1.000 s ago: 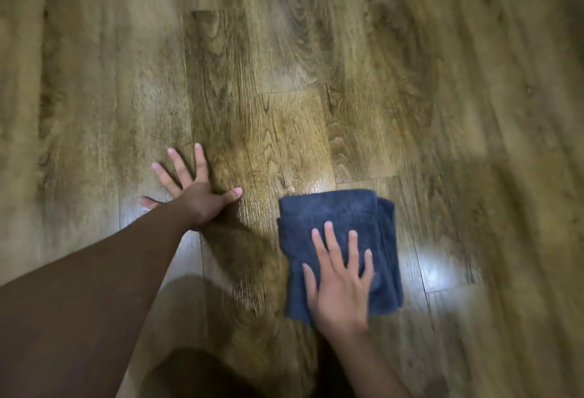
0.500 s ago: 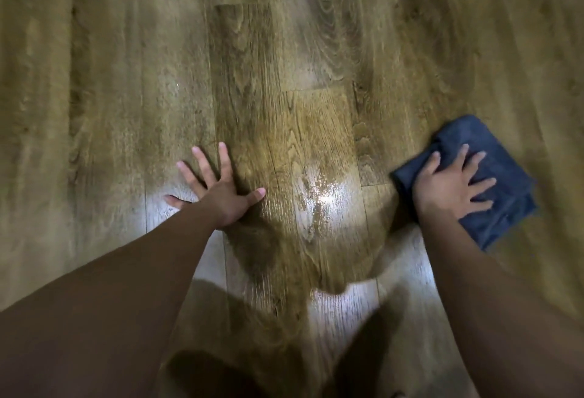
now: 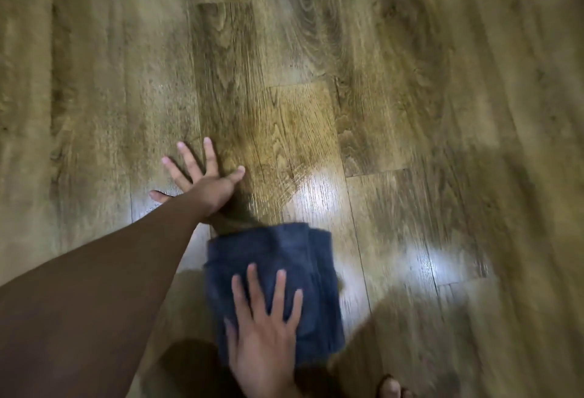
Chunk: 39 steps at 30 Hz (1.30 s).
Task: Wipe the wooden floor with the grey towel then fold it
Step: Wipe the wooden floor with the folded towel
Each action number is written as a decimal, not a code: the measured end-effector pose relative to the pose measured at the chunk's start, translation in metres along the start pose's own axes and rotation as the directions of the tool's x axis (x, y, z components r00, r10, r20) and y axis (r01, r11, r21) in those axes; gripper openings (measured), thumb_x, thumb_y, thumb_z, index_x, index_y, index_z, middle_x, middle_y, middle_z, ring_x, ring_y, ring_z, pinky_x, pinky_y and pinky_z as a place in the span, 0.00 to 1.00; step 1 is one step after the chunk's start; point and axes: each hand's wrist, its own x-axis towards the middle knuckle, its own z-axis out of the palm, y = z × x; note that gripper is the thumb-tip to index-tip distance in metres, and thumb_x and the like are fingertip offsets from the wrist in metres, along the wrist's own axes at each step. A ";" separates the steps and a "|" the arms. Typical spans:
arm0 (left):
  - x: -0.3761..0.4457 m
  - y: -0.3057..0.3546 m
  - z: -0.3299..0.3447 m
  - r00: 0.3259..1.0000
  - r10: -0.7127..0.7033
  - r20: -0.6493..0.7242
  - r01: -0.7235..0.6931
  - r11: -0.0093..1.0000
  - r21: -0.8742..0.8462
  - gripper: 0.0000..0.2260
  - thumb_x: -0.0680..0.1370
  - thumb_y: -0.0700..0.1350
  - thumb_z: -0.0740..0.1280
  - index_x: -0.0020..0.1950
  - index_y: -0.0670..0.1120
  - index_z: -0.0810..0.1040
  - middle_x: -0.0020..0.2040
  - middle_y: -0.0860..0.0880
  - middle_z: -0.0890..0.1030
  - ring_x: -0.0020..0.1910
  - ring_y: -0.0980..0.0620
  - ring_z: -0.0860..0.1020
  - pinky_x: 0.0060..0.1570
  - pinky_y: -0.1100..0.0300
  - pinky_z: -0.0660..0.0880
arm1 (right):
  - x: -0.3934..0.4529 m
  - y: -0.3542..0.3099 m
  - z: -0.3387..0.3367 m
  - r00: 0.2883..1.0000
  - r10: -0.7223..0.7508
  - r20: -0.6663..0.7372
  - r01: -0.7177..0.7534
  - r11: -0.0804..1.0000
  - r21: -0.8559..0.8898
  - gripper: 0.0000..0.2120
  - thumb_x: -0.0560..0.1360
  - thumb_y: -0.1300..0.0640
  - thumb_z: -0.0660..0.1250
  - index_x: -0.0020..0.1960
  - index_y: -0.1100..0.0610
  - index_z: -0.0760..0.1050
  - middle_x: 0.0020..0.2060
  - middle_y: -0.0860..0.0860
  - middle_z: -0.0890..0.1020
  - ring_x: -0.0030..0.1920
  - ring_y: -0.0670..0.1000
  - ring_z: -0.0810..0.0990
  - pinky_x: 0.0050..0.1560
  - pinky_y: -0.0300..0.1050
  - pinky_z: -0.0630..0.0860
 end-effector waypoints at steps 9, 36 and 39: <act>0.001 0.000 0.003 0.996 0.033 -0.082 -0.040 0.996 -0.078 0.41 0.67 0.79 0.36 0.79 0.66 0.38 0.81 0.53 0.33 0.78 0.42 0.30 0.67 0.24 0.32 | 0.072 0.069 -0.038 0.974 -0.199 -0.108 0.194 0.980 -0.047 0.28 0.80 0.38 0.52 0.79 0.44 0.61 0.81 0.45 0.55 0.77 0.63 0.62 0.70 0.70 0.62; -0.005 -0.029 -0.023 0.991 0.083 -0.106 -0.108 0.961 -0.255 0.42 0.63 0.83 0.40 0.76 0.73 0.53 0.81 0.65 0.43 0.80 0.51 0.36 0.71 0.32 0.33 | 0.039 -0.036 -0.014 0.998 -0.045 -0.046 0.049 0.994 0.097 0.34 0.74 0.41 0.68 0.78 0.46 0.64 0.81 0.45 0.56 0.79 0.65 0.54 0.73 0.67 0.58; -0.008 -0.044 -0.050 0.988 0.112 -0.110 -0.143 0.930 -0.338 0.40 0.73 0.77 0.43 0.79 0.58 0.62 0.82 0.54 0.54 0.80 0.44 0.50 0.76 0.40 0.42 | 0.017 -0.060 -0.017 0.978 -0.184 0.095 0.147 0.941 0.305 0.28 0.78 0.49 0.65 0.77 0.44 0.63 0.80 0.42 0.56 0.80 0.61 0.51 0.73 0.64 0.56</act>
